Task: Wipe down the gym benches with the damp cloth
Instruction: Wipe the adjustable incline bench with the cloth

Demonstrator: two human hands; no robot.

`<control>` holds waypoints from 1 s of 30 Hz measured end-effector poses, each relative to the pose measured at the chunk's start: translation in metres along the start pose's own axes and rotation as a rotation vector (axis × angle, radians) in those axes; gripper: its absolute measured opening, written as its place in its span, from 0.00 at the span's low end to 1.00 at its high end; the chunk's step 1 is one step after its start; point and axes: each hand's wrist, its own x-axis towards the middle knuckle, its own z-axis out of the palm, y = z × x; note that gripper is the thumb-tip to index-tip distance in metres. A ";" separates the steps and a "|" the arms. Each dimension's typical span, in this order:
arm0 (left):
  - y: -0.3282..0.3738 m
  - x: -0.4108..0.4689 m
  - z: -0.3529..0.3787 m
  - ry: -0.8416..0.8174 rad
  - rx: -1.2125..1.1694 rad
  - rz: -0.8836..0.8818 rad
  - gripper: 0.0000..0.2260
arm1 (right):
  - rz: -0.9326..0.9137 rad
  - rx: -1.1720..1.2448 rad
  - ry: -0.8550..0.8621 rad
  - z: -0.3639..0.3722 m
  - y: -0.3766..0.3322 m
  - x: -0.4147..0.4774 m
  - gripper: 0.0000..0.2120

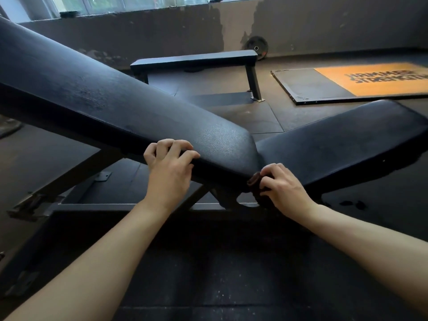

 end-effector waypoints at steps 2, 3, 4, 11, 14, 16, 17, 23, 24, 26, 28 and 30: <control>0.006 0.002 0.002 0.013 -0.002 0.009 0.13 | 0.128 0.073 -0.004 -0.018 -0.001 -0.001 0.09; 0.010 0.004 0.002 0.015 -0.007 0.008 0.14 | 0.218 0.166 0.001 -0.027 -0.004 0.003 0.08; 0.015 0.005 0.003 0.009 -0.019 0.005 0.14 | 0.311 0.289 0.004 -0.036 -0.007 0.007 0.07; 0.063 0.029 0.008 -0.180 -0.377 -0.199 0.13 | 0.607 0.848 -0.057 -0.072 -0.018 0.035 0.05; 0.083 0.047 0.000 -0.390 -0.656 -0.328 0.22 | 0.581 1.016 -0.046 -0.083 -0.022 0.044 0.03; 0.089 0.057 -0.003 -0.482 -0.799 -0.356 0.27 | 0.569 1.065 -0.019 -0.087 -0.020 0.050 0.03; 0.092 0.060 -0.003 -0.502 -0.834 -0.366 0.27 | 0.571 1.082 -0.008 -0.089 -0.018 0.052 0.03; 0.102 0.065 0.002 -0.509 -0.909 -0.535 0.20 | 0.657 1.121 0.025 -0.086 -0.007 0.060 0.05; 0.103 0.066 0.003 -0.521 -0.917 -0.554 0.19 | 0.665 1.121 0.036 -0.084 -0.006 0.062 0.04; 0.109 0.070 0.007 -0.517 -0.927 -0.571 0.15 | 0.674 1.122 0.076 -0.080 -0.004 0.064 0.04; 0.114 0.076 0.011 -0.482 -0.922 -0.583 0.11 | 0.685 1.131 0.114 -0.077 -0.002 0.065 0.05; 0.118 0.084 0.018 -0.451 -0.894 -0.605 0.10 | 0.698 1.171 0.126 -0.074 0.002 0.064 0.10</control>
